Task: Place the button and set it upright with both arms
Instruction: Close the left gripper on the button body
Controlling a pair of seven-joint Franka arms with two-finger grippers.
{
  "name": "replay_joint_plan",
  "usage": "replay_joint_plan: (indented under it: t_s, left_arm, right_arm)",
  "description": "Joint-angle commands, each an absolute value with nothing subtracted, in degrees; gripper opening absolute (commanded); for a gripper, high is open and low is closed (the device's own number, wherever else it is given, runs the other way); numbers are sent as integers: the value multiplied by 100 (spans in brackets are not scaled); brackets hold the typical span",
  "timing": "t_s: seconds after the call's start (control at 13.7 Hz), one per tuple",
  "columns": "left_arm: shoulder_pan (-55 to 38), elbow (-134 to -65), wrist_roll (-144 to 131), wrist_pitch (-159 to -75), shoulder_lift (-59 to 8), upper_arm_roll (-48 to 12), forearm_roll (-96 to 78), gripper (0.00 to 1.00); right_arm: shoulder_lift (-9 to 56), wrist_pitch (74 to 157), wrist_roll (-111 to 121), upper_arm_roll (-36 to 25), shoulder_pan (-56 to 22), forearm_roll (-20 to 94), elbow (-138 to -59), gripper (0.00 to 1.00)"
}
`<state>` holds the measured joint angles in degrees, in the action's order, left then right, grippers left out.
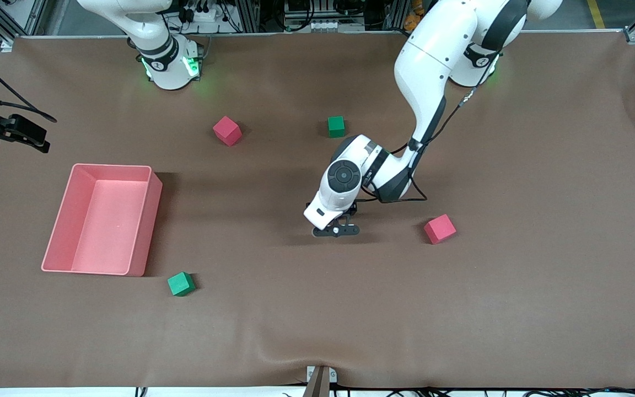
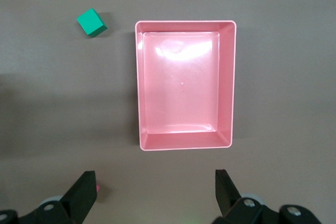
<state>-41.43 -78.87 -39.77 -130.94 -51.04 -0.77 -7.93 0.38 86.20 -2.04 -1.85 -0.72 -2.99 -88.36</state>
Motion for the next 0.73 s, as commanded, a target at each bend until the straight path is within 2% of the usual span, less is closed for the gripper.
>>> replay_joint_plan:
  t_s: [0.0, 0.07, 0.22, 0.36, 0.66]
  left_arm:
    - [-4184, -7778, -4034, -13140, -5168, -53, -712, 39]
    - [-4184, -7770, -4060, -13140, -5168, -53, -721, 20]
    - [-4184, -7770, -4078, -13140, -5159, -53, -721, 13]
    - [-4227, -7770, -4148, -13140, -5116, -44, -703, 15]
    - [-4323, -7752, -4945, -13131, -4992, -70, -703, 13]
  right_arm:
    - [9, 8631, -237, -141, 0, -308, -8868, 100]
    - [9, 8631, -237, -141, 9, -308, -8868, 100]
    - [9, 8622, -229, -141, 18, -308, -8868, 100]
    - [17, 8622, -229, -141, 9, -308, -8868, 100]
    - [26, 8648, -229, -132, 0, -308, -8868, 100]
